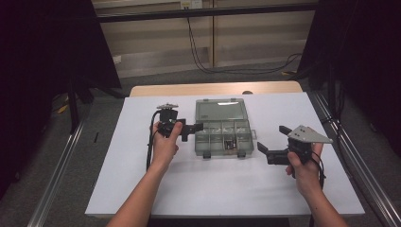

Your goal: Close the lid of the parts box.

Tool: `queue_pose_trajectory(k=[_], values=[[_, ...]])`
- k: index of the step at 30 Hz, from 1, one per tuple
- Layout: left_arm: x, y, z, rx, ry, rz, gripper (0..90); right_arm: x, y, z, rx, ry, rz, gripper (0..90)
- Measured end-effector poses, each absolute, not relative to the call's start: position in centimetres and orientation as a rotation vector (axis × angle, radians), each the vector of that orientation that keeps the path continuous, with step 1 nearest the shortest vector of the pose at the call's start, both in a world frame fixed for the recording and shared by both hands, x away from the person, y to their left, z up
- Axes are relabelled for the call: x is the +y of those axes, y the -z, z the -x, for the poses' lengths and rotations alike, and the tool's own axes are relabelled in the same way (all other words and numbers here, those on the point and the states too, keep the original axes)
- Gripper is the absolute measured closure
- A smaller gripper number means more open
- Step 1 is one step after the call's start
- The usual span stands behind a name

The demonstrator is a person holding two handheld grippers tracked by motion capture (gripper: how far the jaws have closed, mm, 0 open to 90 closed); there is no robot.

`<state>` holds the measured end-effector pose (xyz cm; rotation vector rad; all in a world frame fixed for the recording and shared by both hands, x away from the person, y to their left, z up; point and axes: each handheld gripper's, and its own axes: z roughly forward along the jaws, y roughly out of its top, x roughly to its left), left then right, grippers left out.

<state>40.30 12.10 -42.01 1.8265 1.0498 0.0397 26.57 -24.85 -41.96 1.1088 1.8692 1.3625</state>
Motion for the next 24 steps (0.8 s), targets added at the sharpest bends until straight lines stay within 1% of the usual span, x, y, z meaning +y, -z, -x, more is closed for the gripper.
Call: queue_pose_trajectory(k=[4,7,16,24], values=[[12.2,42.2,-40.8,1.065,-0.081,-1.841,7.3,-24.7,41.2,-27.8,1.871,-1.368,-1.117,0.3],[12.3,42.4,-41.4,1.069,-0.08,-1.829,6.6,-24.6,40.8,-28.8,1.864,-1.388,-1.136,0.4],[12.2,42.2,-43.7,1.082,-0.006,-1.803,4.8,-24.3,40.7,-32.6,1.899,-1.425,-1.186,1.9],[12.2,43.6,-46.2,1.16,0.052,-1.764,5.4,-23.9,41.2,-36.0,1.919,-1.434,-1.265,3.7]])
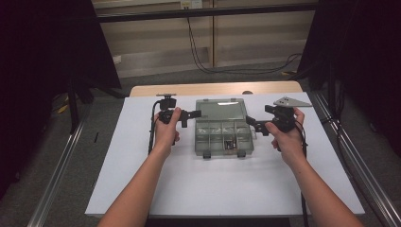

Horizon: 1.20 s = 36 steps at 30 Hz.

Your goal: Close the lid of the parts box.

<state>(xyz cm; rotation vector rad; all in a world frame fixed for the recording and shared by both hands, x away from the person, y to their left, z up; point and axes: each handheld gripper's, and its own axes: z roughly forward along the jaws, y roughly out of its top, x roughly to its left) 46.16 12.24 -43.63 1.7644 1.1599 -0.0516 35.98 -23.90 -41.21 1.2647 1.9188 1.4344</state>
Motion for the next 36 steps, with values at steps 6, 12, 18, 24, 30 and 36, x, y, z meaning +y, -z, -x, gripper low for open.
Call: queue_pose_trajectory(k=[6,12,18,24,30,36], values=[[11.3,45.0,-47.1,1.17,0.088,-1.8,4.8,-23.8,42.3,-38.5,1.892,-1.47,-1.39,5.7],[10.7,46.1,-48.0,1.195,0.089,-1.807,4.8,-24.1,43.4,-40.7,1.915,-1.447,-1.452,10.2],[10.2,46.7,-48.6,1.22,0.11,-1.816,7.7,-25.0,44.5,-42.5,1.899,-1.467,-1.572,9.8],[10.4,47.3,-49.5,1.251,0.163,-1.767,7.0,-25.1,45.1,-43.7,1.927,-1.504,-1.626,10.1],[9.8,47.2,-50.0,1.252,0.173,-1.796,6.1,-24.2,45.8,-44.7,1.973,-1.436,-1.651,8.9],[9.0,47.4,-50.4,1.284,0.186,-1.798,9.8,-23.9,46.4,-45.6,1.968,-1.447,-1.732,23.0]])
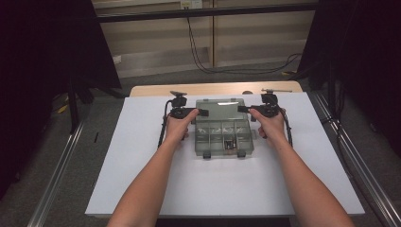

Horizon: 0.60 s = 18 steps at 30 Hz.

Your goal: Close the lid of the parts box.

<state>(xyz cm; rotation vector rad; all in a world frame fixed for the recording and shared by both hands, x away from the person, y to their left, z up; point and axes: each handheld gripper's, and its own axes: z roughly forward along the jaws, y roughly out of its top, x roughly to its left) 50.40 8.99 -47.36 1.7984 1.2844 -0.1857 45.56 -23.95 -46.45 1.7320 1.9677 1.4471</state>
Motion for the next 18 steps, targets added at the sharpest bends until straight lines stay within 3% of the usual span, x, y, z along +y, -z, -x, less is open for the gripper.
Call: queue_pose_trajectory(k=[8,12,18], values=[[8.9,47.6,-50.8,1.335,0.186,-1.803,20.8,-24.0,47.7,-46.2,1.972,-1.409,-1.813,34.7],[9.1,48.1,-51.0,1.377,0.21,-1.796,31.8,-24.1,48.3,-46.5,1.99,-1.405,-1.846,37.0],[9.1,48.3,-51.0,1.369,0.212,-1.802,41.0,-23.9,48.8,-46.7,2.009,-1.403,-1.875,39.8]])
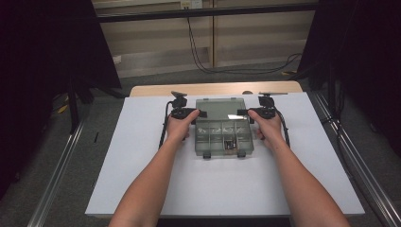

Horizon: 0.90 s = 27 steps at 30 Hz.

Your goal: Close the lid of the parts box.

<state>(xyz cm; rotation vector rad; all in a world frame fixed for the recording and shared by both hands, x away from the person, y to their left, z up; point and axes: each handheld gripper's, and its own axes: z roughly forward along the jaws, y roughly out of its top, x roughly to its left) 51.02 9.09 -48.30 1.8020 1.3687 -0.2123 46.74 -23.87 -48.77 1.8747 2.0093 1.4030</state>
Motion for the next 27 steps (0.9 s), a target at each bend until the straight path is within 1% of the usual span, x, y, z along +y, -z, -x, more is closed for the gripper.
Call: queue_pose_trajectory(k=[2,5,6,8,10,15,18,20,23,25,27], values=[[9.2,48.3,-51.0,1.382,0.212,-1.795,43.5,-23.8,49.0,-46.8,2.016,-1.398,-1.876,39.5],[9.2,48.4,-51.0,1.381,0.2,-1.806,48.9,-23.8,49.3,-46.8,2.028,-1.401,-1.873,44.2],[9.1,48.3,-50.9,1.387,0.218,-1.799,51.4,-23.9,49.3,-46.8,2.032,-1.41,-1.874,46.7],[9.3,48.3,-50.9,1.372,0.213,-1.803,53.6,-23.9,49.2,-46.7,2.043,-1.39,-1.85,51.1],[9.5,48.0,-50.8,1.374,0.212,-1.771,58.1,-24.0,49.0,-46.6,2.04,-1.397,-1.819,55.3],[10.2,47.3,-50.5,1.315,0.158,-1.77,67.9,-24.6,48.3,-46.0,2.017,-1.425,-1.718,67.5],[10.6,46.9,-50.2,1.283,0.155,-1.733,73.5,-24.8,47.6,-45.4,2.01,-1.42,-1.635,75.4],[10.9,46.8,-50.1,1.24,0.151,-1.739,74.3,-25.0,47.1,-45.0,2.003,-1.397,-1.589,83.2],[11.2,46.6,-49.9,1.192,0.142,-1.749,73.6,-24.8,46.8,-44.4,2.001,-1.372,-1.538,85.1],[11.3,46.3,-49.9,1.193,0.123,-1.744,73.2,-24.6,46.6,-44.1,1.991,-1.361,-1.527,85.7],[11.3,45.8,-49.9,1.204,0.095,-1.737,75.1,-24.6,46.6,-43.9,1.986,-1.352,-1.511,85.8]])
